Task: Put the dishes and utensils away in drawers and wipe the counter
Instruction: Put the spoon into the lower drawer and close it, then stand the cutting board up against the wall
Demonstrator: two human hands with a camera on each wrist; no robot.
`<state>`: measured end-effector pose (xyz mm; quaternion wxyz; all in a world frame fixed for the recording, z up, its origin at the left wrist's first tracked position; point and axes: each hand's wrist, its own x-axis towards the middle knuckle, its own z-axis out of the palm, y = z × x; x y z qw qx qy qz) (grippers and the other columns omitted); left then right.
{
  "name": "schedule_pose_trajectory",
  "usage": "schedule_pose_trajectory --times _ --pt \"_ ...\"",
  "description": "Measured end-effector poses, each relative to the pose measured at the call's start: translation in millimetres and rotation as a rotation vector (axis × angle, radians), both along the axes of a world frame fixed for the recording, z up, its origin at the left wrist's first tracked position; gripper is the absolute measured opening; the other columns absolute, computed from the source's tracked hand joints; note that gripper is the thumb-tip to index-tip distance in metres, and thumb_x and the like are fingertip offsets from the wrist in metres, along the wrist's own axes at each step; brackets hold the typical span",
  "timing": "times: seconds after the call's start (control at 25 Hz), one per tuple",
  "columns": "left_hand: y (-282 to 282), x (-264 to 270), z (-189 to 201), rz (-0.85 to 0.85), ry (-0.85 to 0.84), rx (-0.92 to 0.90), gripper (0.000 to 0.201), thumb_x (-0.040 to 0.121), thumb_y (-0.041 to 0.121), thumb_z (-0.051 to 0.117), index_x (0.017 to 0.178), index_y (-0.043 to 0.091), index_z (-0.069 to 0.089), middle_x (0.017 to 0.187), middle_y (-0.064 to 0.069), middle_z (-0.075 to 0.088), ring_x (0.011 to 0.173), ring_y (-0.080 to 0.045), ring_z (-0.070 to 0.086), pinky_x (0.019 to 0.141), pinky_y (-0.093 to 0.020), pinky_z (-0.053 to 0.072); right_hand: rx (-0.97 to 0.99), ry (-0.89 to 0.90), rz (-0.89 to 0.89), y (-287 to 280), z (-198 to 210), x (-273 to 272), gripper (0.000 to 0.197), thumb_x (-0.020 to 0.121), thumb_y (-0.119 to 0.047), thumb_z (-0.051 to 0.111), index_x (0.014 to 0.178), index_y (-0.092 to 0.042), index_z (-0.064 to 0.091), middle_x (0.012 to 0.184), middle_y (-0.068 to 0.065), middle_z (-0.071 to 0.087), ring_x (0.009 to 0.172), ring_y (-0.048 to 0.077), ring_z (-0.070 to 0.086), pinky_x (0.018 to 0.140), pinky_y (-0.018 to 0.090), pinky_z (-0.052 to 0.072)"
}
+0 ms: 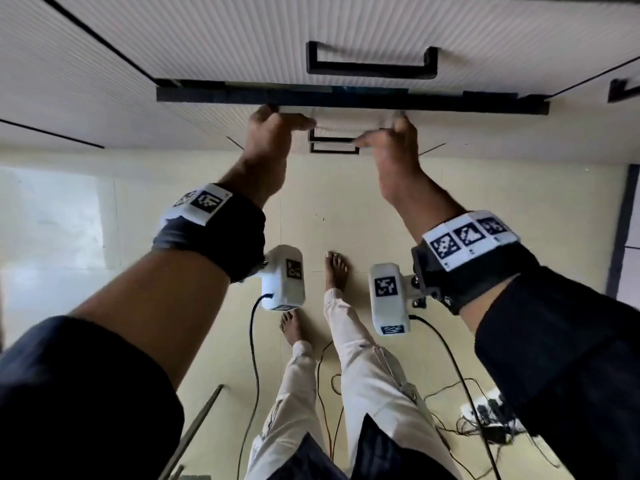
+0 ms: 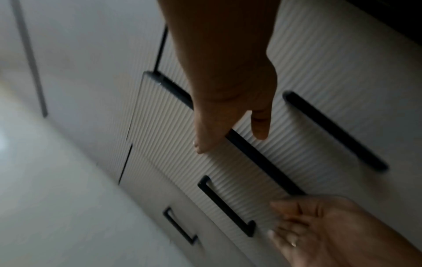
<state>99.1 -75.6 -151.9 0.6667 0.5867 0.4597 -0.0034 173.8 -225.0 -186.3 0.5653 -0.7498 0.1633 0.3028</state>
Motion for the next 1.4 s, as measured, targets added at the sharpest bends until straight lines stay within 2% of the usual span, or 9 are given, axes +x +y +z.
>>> schedule_pose_trajectory --times 0.08,0.16,0.28,0.44,0.56,0.64,0.72,1.12,1.4 --pt "-7 4 -1 -0.049 0.016 0.039 0.048 0.067 0.005 0.067 0.114 -0.001 0.057 0.113 -0.012 0.063 0.101 -0.018 0.060 0.084 -0.031 0.050 -0.022 -0.001 -0.018 5 10 12 0.069 0.050 -0.010 0.069 0.116 -0.013 0.051 0.127 0.005 0.046 0.114 0.021 0.046 0.081 0.026 0.044" --pt "-15 9 -11 -0.074 0.080 0.106 0.076 0.074 -0.003 0.064 0.143 -0.004 0.034 0.146 -0.019 0.040 0.130 -0.024 0.042 0.101 -0.025 0.042 -0.052 0.002 0.081 1 8 14 0.089 0.059 -0.003 0.068 0.143 -0.005 0.038 0.147 0.010 0.041 0.131 0.026 0.041 0.097 0.032 0.045" --pt "-21 25 -24 -0.078 0.028 0.188 0.081 0.068 -0.002 0.061 0.142 -0.005 0.028 0.149 -0.019 0.031 0.123 -0.019 0.040 0.078 0.000 0.041 -0.082 0.002 0.206 -3 -1 24 0.095 0.064 0.002 0.065 0.150 -0.014 0.028 0.152 0.008 0.033 0.141 0.025 0.031 0.093 0.026 0.048" --pt "-10 19 -31 -0.332 0.207 0.303 0.094 0.073 -0.002 0.050 0.155 0.004 0.003 0.163 -0.017 0.004 0.150 -0.032 0.006 0.118 -0.043 0.026 -0.151 -0.052 0.311 -9 3 29 0.096 0.069 0.014 0.054 0.155 -0.009 0.017 0.161 0.008 0.020 0.145 0.021 0.025 0.061 0.006 0.038" --pt "-10 3 3 -0.710 0.348 0.603 0.084 0.088 0.011 0.056 0.156 0.016 0.008 0.154 -0.014 0.036 0.143 -0.029 0.032 0.114 -0.038 0.032 -0.284 -0.204 0.554 -22 27 24 0.083 0.075 0.009 0.053 0.153 -0.007 0.028 0.157 0.010 0.032 0.140 0.023 0.038 0.083 0.013 0.047" --pt "-12 -14 58 -0.882 0.323 0.809 0.073 0.090 0.030 0.060 0.153 0.027 0.024 0.141 -0.009 0.054 0.129 -0.031 0.050 0.103 -0.041 0.043 -0.340 -0.355 0.757 -28 69 20 0.075 0.077 0.008 0.052 0.149 -0.008 0.037 0.155 0.011 0.036 0.141 0.023 0.037 0.108 0.020 0.036" --pt "-10 -33 111 -0.981 0.258 1.029 0.055 0.091 0.033 0.059 0.144 0.025 0.044 0.133 -0.007 0.061 0.123 -0.030 0.055 0.099 -0.040 0.044 -0.379 -0.516 0.866 -35 117 15 0.068 0.076 0.005 0.053 0.142 -0.010 0.048 0.148 0.013 0.045 0.137 0.026 0.042 0.110 0.026 0.035" --pt "63 -6 296 -0.634 -0.027 1.231 0.028 0.090 0.034 0.062 0.118 0.030 0.065 0.116 0.011 0.069 0.106 -0.013 0.063 0.086 -0.031 0.052 -0.192 -1.029 0.696 4 296 77 0.031 0.075 0.001 0.057 0.097 -0.016 0.072 0.090 -0.005 0.071 0.082 0.015 0.065 0.076 0.038 0.058" --pt "150 93 305 -0.413 -0.251 0.607 0.029 0.070 0.044 0.076 0.085 0.020 0.073 0.087 -0.007 0.072 0.071 -0.012 0.061 0.071 -0.038 0.054 -0.537 -0.712 0.609 82 313 171 0.022 0.074 -0.021 0.070 0.092 -0.008 0.065 0.108 0.009 0.061 0.089 0.027 0.063 0.077 0.035 0.055"
